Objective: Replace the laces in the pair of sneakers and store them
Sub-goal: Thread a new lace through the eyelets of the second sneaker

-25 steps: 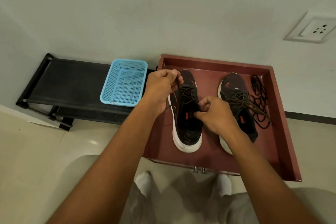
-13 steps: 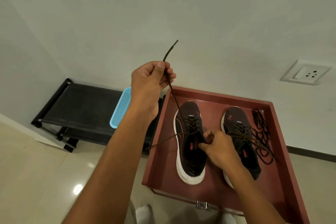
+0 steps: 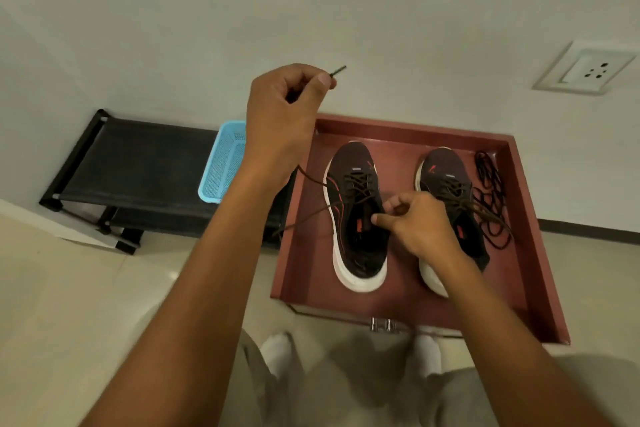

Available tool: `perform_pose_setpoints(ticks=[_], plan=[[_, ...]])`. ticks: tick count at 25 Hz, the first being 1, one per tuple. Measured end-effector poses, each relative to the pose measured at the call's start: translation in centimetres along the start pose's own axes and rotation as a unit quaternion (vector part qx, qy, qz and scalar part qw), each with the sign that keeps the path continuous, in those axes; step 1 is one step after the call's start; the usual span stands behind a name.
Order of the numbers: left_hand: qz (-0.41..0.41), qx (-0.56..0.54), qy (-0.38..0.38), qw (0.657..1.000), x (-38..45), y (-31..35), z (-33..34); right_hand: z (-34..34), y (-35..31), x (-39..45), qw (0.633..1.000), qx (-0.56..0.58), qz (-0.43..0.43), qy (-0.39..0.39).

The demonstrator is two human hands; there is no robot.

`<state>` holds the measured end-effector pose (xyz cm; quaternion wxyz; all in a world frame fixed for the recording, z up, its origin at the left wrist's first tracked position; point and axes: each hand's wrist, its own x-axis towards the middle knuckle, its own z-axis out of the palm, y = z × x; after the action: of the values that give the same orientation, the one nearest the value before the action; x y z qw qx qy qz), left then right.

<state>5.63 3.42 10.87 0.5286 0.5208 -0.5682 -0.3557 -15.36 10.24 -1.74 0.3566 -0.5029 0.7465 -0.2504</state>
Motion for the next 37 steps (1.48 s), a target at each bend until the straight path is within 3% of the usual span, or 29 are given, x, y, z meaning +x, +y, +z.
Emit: perform_pose_setpoints(ticks=[6,10,18,23,37], plan=[[-0.004,0.176,-0.157,0.972,-3.6,-5.1,4.8,-0.1,0.8,-0.2,0.995,0.101,0.022,0.007],[-0.059,0.257,-0.2,0.944,-6.0,-8.7,6.3,0.5,1.3,0.1,0.982,0.182,0.055,-0.007],[-0.025,0.275,-0.141,0.951,-7.6,-10.7,7.5,0.2,1.4,0.2,0.947,0.292,0.123,-0.046],[-0.014,0.281,-0.101,0.954,-8.4,-11.5,8.0,0.6,1.8,0.5,0.948,0.289,0.125,-0.055],[-0.019,0.253,-0.09,0.963,-8.7,-11.8,7.5,0.9,1.3,0.1,0.956,0.273,0.102,-0.042]])
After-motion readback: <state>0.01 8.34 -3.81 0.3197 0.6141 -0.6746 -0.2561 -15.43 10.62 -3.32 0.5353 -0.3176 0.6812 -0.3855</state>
